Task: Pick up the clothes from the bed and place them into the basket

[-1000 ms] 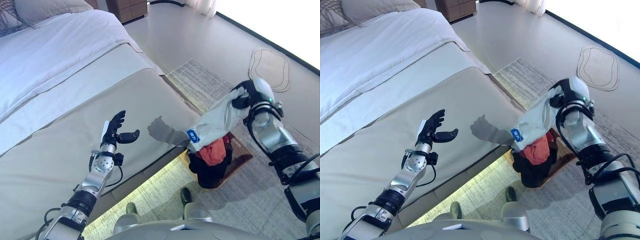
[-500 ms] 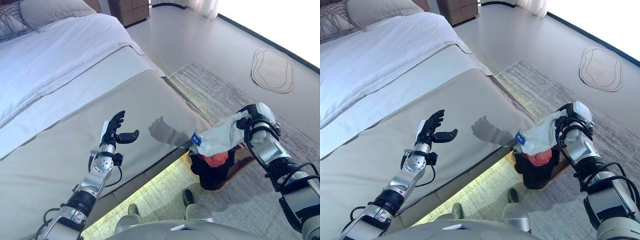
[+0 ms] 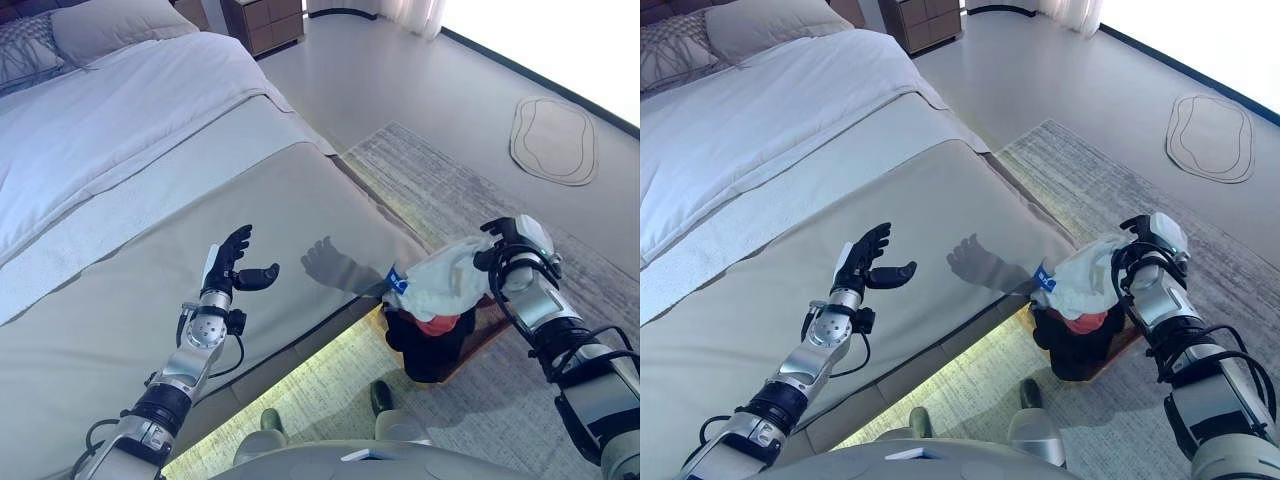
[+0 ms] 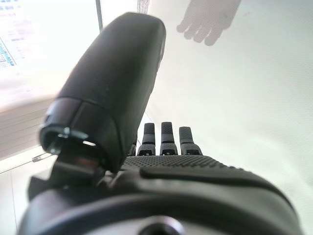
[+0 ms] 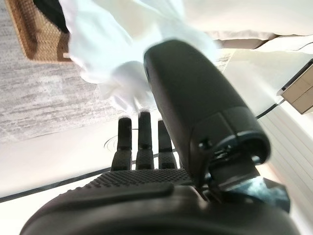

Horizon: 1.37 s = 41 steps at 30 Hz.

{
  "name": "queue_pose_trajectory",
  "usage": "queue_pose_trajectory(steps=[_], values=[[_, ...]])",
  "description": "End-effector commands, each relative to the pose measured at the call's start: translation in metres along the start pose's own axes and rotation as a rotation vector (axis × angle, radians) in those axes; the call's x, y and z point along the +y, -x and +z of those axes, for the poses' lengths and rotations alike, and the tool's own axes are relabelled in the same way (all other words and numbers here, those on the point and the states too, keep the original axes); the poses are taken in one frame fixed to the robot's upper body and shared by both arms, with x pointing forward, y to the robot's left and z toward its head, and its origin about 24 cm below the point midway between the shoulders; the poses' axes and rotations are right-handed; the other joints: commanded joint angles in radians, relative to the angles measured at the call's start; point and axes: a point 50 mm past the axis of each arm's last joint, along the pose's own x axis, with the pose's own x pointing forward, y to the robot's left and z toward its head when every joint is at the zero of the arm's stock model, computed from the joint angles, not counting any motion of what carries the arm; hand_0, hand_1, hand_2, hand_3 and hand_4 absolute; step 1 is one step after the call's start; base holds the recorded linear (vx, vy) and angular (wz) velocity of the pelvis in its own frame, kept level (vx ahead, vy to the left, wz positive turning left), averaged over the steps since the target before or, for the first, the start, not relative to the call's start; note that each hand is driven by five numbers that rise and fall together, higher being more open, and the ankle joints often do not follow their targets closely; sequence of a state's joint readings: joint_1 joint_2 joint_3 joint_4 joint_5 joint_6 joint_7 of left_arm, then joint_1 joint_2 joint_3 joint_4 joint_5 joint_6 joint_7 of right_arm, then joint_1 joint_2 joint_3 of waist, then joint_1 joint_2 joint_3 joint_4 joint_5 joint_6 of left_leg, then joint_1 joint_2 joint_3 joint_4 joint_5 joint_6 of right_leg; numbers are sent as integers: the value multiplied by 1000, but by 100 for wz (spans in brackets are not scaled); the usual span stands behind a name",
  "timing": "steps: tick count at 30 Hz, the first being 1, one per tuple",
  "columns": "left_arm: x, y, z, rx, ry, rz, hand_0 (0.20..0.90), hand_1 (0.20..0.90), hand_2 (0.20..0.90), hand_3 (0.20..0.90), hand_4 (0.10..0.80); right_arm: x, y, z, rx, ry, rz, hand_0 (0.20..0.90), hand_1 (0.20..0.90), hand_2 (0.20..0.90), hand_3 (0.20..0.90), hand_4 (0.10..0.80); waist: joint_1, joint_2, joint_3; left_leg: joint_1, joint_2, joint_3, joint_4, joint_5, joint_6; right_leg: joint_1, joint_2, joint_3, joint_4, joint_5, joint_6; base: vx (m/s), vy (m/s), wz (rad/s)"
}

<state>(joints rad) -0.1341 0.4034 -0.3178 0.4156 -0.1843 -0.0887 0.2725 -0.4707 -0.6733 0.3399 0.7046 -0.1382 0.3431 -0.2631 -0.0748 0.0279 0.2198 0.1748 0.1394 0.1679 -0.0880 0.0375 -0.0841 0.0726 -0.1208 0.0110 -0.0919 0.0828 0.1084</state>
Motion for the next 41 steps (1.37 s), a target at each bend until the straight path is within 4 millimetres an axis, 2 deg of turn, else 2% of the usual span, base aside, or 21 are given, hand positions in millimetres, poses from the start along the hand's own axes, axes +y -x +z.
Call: queue_pose_trajectory(steps=[1, 10, 15, 18, 21, 24, 27, 32, 35, 36, 37, 41], values=[[3, -9, 39, -203, -32, 9, 900, 900, 900, 900, 800, -27, -6, 20, -85, -18, -148, 900, 900, 900, 900, 800, 20, -19, -40, -30, 52, -25, 1, -14, -18, -21, -33, -34, 5, 21, -10, 0, 0, 0], [6, -6, 37, -202, -33, 25, 900, 900, 900, 900, 800, -5, 6, 13, -113, -11, -106, 900, 900, 900, 900, 800, 9, -20, -42, -24, 54, -17, 1, -15, -16, -16, -34, -27, 5, 21, -7, 0, 0, 0], [8, -5, 37, -203, -26, 35, 900, 900, 900, 900, 800, -7, 9, 15, -136, -42, -129, 900, 900, 900, 900, 800, 5, -20, -41, -21, 53, -17, 1, -17, -13, -13, -33, -24, 5, 20, -7, 0, 0, 0], [8, -4, 37, -198, -20, 42, 900, 900, 900, 900, 800, -11, 14, 30, -203, -96, -165, 900, 900, 900, 900, 800, 4, -20, -41, -20, 51, -20, 1, -17, -11, -11, -33, -22, 5, 19, -8, 0, 0, 0], [7, -4, 34, -188, -13, 51, 900, 900, 900, 900, 800, -15, 20, 46, -297, -78, -221, 900, 900, 900, 900, 800, 7, -21, -42, -22, 51, -25, 1, -17, -10, -10, -32, -24, 5, 17, -8, 0, 0, 0], [4, -3, 29, -164, 2, 55, 900, 900, 900, 900, 800, -10, 29, 60, -377, -85, -239, 900, 900, 900, 900, 800, 16, -24, -47, -29, 49, -34, 1, -14, -9, -9, -33, -34, 5, 12, -7, 0, 0, 0], [1, 0, 20, -127, 17, 57, 900, 900, 900, 900, 800, 1, 37, 65, -423, -75, -239, 900, 900, 900, 900, 800, 26, -28, -54, -38, 46, -50, 1, -10, -7, -7, -32, -42, 5, 7, -7, 7, -15, 4], [-9, 5, -5, -32, 6, 29, 900, 900, 900, 900, 800, 45, 62, 75, -519, -40, -142, 900, 900, 900, 900, 800, 60, -39, -79, -69, 43, -88, 1, -4, -2, -7, -36, -78, 5, -7, -5, 3, -44, 15], [-11, 10, -19, 7, 8, 6, 900, 900, 900, 900, 800, 68, 71, 70, -522, -60, -69, 900, 900, 900, 900, 800, 84, -44, -95, -84, 39, -104, 1, -1, -2, -4, -41, -105, 5, -15, -2, 22, -31, 28], [-11, 10, -19, 7, 8, 6, 900, 900, 900, 900, 800, 68, 71, 70, -522, -60, -69, 900, 900, 900, 900, 800, 83, -45, -96, -85, 39, -105, 1, -1, -2, -4, -42, -106, 5, -15, -2, 38, -33, 24], [-12, 14, -27, 34, 12, -6, 900, 900, 900, 900, 800, 80, 77, 64, -517, -66, -33, 900, 900, 900, 900, 800, 98, -45, -103, -91, 36, -114, 1, 0, -2, 0, -45, -124, 5, -19, 0, 39, -20, 21], [-10, 22, -44, 91, 41, -5, 900, 900, 900, 900, 800, 99, 86, 49, -468, -77, 30, 900, 900, 900, 900, 800, 121, -44, -117, -100, 28, -135, 1, 0, 1, 13, -50, -157, 5, -28, 3, 55, -12, 23]])
